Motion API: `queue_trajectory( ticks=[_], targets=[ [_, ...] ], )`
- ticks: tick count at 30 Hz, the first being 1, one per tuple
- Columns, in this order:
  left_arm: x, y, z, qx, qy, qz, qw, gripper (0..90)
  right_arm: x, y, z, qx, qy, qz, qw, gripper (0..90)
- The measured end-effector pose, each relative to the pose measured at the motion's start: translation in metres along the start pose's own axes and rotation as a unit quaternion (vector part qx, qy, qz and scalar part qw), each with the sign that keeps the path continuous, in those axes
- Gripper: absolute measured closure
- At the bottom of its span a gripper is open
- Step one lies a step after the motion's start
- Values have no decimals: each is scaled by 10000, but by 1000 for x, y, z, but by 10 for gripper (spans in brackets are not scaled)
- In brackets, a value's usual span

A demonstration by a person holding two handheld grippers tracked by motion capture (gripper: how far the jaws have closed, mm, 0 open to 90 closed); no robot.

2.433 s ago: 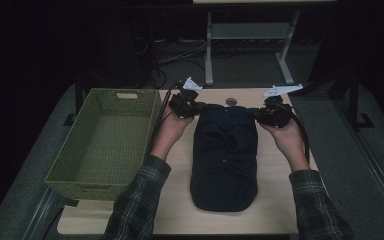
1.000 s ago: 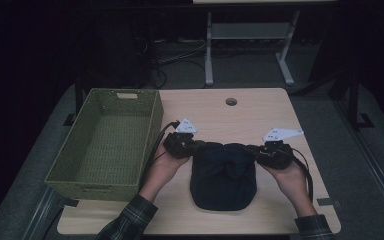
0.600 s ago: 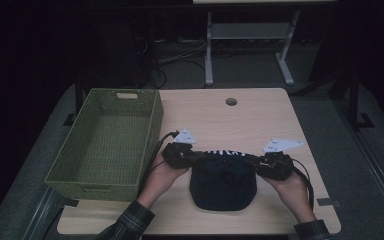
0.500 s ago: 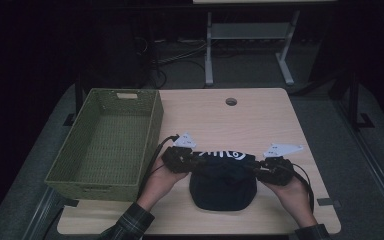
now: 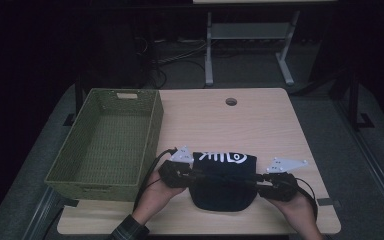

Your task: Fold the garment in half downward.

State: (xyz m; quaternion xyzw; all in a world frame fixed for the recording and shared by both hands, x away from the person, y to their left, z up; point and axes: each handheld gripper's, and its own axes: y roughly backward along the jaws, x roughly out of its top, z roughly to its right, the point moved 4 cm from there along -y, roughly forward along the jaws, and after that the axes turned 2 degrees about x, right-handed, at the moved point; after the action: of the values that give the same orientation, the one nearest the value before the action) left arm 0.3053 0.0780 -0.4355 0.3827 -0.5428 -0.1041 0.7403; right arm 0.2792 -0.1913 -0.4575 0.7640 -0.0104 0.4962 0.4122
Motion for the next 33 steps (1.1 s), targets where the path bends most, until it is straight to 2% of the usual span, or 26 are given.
queue_trajectory(
  ticks=[5, 10, 12, 16, 19, 22, 25, 26, 27, 28, 29, 30, 31, 32, 33],
  targets=[
    [-13, 2, 12, -132, 4, -99, 9999, 717, -9, 5, -10, 56, 80, -48, 9999, 617],
    [-22, 2, 18, -180, -9, -188, 9997, 717, -17, 8, -19, 43, 158, -103, 9998, 593],
    [-25, 2, 21, -204, 8, -192, 9996, 702, -22, 9, -24, 48, 193, -150, 9997, 552],
    [-22, 9, 24, -207, -26, -132, 9997, 675, -24, 16, -27, 83, 133, -53, 9999, 518],
    [-12, 20, 21, -184, 3, 91, 9998, 637, -21, 30, -26, 125, 36, 188, 9997, 523],
    [-6, 24, 20, -174, -26, 175, 9997, 637, -17, 35, -24, 150, -3, 307, 9994, 533],
    [9, 31, 17, -71, -99, 335, 9994, 668, -8, 40, -19, 123, -13, 448, 9989, 615],
    [9, 31, 17, -71, -99, 335, 9994, 701, -8, 40, -19, 123, -13, 448, 9989, 615],
    [13, 32, 15, -53, -89, 375, 9992, 745, -2, 39, -14, 113, -44, 473, 9988, 711],
    [17, 32, 13, -57, -95, 414, 9991, 745, -2, 39, -14, 113, -44, 473, 9988, 711],
    [26, 30, 9, -10, -96, 454, 9989, 797, 2, 36, -10, 127, -52, 475, 9988, 792],
    [26, 30, 9, -10, -96, 454, 9989, 826, 2, 36, -10, 127, -52, 475, 9988, 792],
    [33, 26, 3, 44, -52, 492, 9988, 844, 5, 32, -6, 99, -36, 451, 9989, 871],
    [33, 26, 3, 44, -52, 492, 9988, 866, 5, 32, -6, 99, -36, 451, 9989, 871],
    [38, 19, -4, 154, -30, 422, 9990, 886, 6, 26, -2, 48, -42, 415, 9991, 897]
  ],
)
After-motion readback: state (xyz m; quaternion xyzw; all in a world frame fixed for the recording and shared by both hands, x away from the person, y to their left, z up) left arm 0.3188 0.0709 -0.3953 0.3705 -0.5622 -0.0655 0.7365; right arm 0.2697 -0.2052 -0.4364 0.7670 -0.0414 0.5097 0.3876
